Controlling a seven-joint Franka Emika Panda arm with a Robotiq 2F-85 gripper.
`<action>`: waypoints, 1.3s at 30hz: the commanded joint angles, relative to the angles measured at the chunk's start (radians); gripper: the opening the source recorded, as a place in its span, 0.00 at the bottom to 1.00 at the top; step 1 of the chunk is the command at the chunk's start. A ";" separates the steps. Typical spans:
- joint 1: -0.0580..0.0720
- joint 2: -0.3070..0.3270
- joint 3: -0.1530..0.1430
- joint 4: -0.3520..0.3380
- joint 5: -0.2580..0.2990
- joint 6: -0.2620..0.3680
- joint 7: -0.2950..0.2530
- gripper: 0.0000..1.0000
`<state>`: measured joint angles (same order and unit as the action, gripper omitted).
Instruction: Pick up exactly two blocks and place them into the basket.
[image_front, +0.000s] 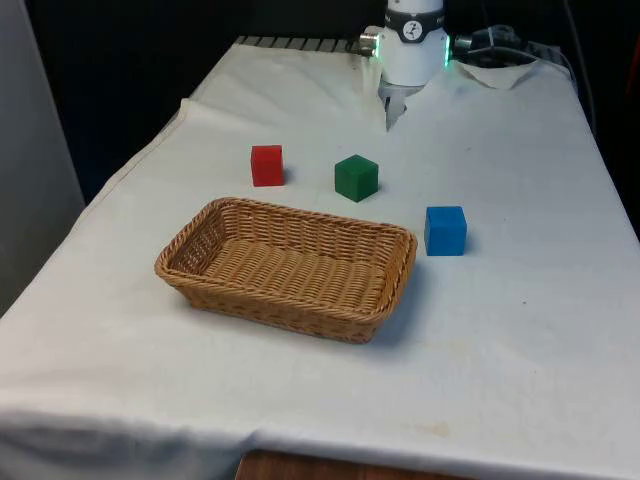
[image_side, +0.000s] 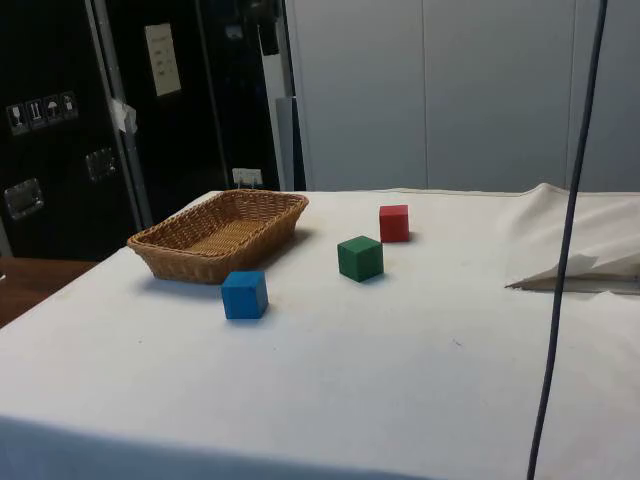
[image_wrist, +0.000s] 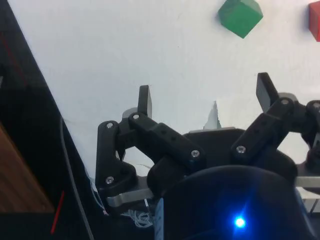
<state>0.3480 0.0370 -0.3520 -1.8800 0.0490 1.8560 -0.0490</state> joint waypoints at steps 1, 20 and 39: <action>0.002 -0.020 0.001 -0.022 -0.008 0.015 0.007 1.00; 0.000 -0.170 0.016 -0.209 -0.029 0.097 0.016 1.00; -0.008 -0.262 0.023 -0.397 -0.103 0.225 0.039 1.00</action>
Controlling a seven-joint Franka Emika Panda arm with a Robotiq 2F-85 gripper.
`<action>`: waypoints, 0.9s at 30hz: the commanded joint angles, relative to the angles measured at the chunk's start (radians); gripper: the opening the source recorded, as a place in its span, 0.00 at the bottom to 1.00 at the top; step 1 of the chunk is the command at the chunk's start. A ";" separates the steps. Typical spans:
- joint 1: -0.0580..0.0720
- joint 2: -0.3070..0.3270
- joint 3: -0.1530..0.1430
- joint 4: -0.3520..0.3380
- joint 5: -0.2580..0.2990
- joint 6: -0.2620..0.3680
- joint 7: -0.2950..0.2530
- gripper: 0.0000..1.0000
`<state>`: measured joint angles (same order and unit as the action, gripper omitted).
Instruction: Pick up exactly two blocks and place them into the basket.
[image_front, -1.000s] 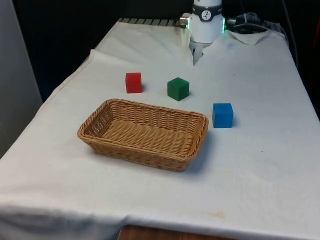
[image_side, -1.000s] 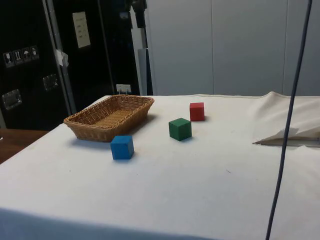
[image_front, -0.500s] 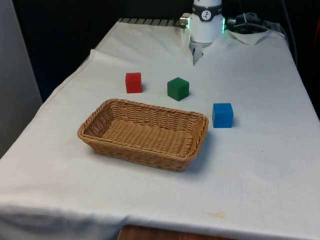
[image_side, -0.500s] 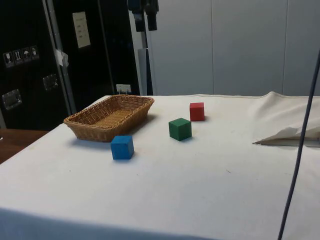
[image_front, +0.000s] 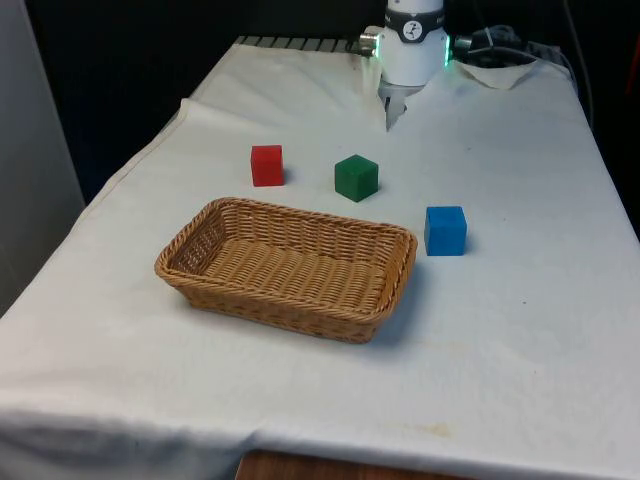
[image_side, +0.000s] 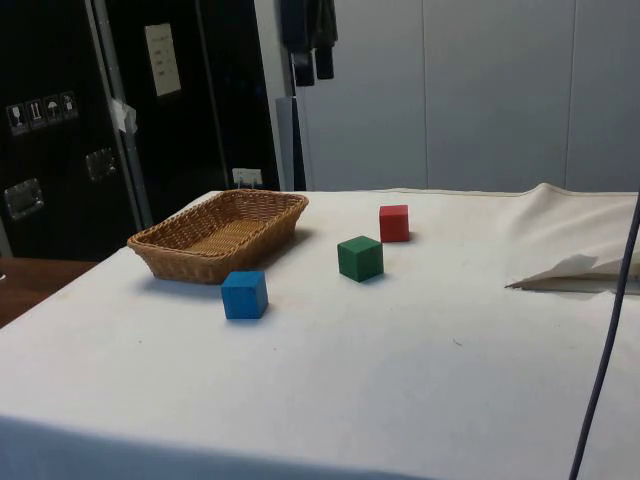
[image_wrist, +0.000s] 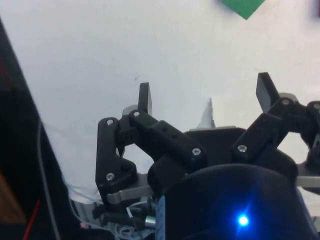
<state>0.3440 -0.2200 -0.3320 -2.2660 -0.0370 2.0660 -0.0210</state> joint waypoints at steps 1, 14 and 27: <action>-0.004 -0.007 0.002 -0.015 -0.023 0.018 0.013 1.00; -0.014 -0.024 -0.008 -0.085 -0.111 0.069 0.042 1.00; -0.016 -0.004 -0.016 -0.150 -0.142 0.172 0.082 1.00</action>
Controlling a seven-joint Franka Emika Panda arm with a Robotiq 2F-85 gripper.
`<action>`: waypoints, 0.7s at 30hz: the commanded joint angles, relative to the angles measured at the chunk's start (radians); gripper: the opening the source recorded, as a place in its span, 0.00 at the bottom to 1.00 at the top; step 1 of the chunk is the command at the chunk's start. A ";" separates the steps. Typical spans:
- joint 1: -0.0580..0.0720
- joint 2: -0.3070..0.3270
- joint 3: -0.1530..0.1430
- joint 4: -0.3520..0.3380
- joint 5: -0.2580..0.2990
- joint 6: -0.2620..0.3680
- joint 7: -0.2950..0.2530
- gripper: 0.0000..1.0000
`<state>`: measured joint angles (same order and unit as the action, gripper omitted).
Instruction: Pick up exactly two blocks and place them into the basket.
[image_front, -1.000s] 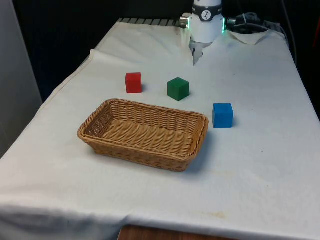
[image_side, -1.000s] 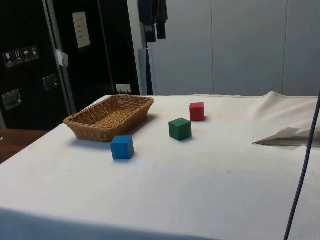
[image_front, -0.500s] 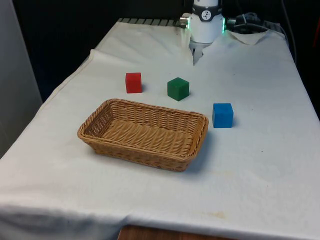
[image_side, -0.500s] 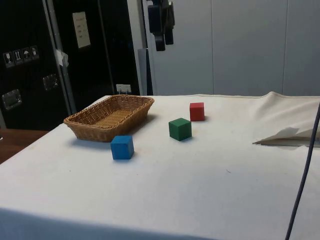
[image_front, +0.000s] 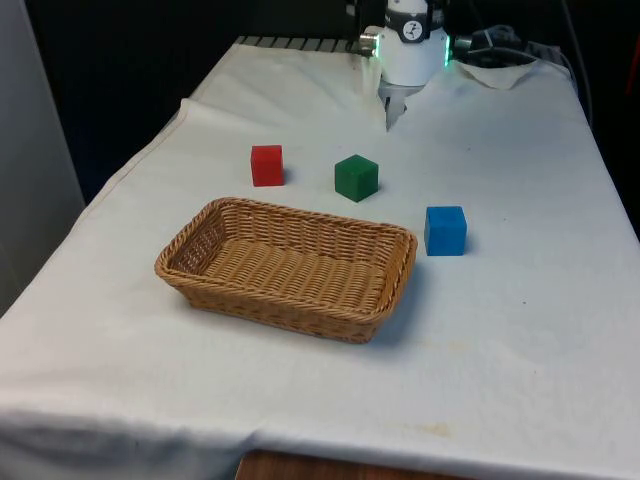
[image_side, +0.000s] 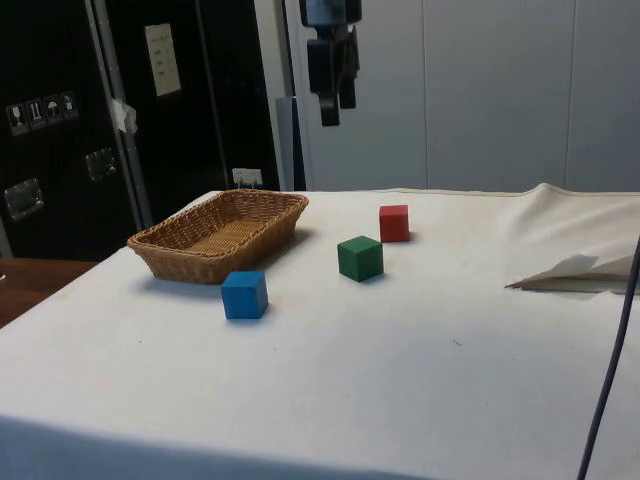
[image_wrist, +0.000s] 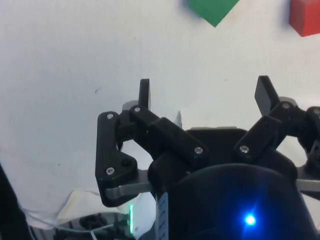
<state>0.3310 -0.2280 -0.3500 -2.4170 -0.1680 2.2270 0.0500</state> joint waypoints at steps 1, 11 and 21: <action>-0.003 0.010 0.001 -0.005 -0.010 0.023 0.013 1.00; -0.001 0.090 -0.009 -0.026 0.010 0.119 0.045 1.00; 0.000 0.202 -0.011 -0.014 0.036 0.210 0.079 1.00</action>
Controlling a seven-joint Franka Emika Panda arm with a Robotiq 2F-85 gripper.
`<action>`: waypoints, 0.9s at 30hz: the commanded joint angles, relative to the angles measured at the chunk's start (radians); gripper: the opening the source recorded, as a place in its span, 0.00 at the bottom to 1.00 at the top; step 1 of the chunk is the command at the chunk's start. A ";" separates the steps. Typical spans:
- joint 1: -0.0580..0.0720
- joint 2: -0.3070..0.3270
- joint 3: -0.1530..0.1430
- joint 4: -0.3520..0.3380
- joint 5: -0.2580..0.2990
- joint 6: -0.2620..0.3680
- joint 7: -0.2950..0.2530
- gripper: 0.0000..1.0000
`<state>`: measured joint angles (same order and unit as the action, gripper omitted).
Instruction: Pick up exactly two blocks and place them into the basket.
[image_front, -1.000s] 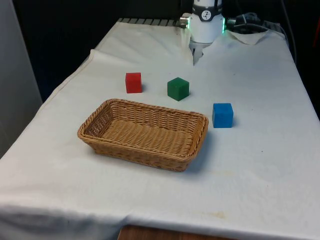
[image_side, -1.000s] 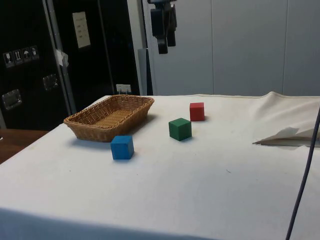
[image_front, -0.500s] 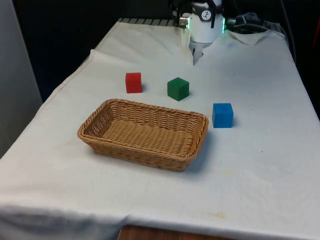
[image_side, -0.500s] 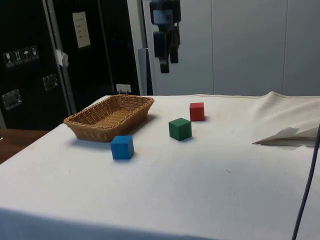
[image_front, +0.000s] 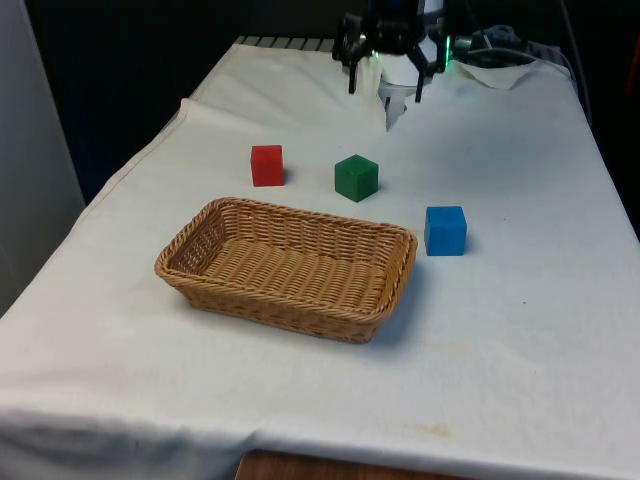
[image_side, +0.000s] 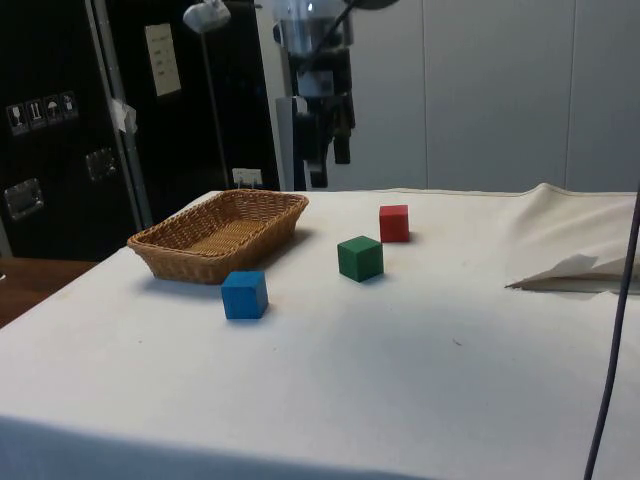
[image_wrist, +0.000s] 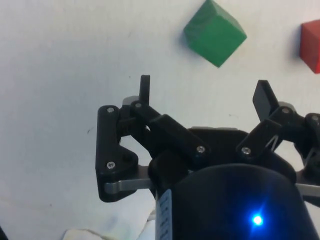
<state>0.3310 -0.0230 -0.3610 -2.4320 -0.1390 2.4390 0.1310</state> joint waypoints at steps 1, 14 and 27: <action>0.000 0.016 0.000 0.004 0.011 0.013 0.004 1.00; -0.004 0.040 -0.005 -0.016 0.009 0.058 0.006 1.00; -0.009 0.085 -0.048 -0.090 0.036 0.205 -0.058 1.00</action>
<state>0.3240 0.0590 -0.4130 -2.5160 -0.1270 2.6260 0.0920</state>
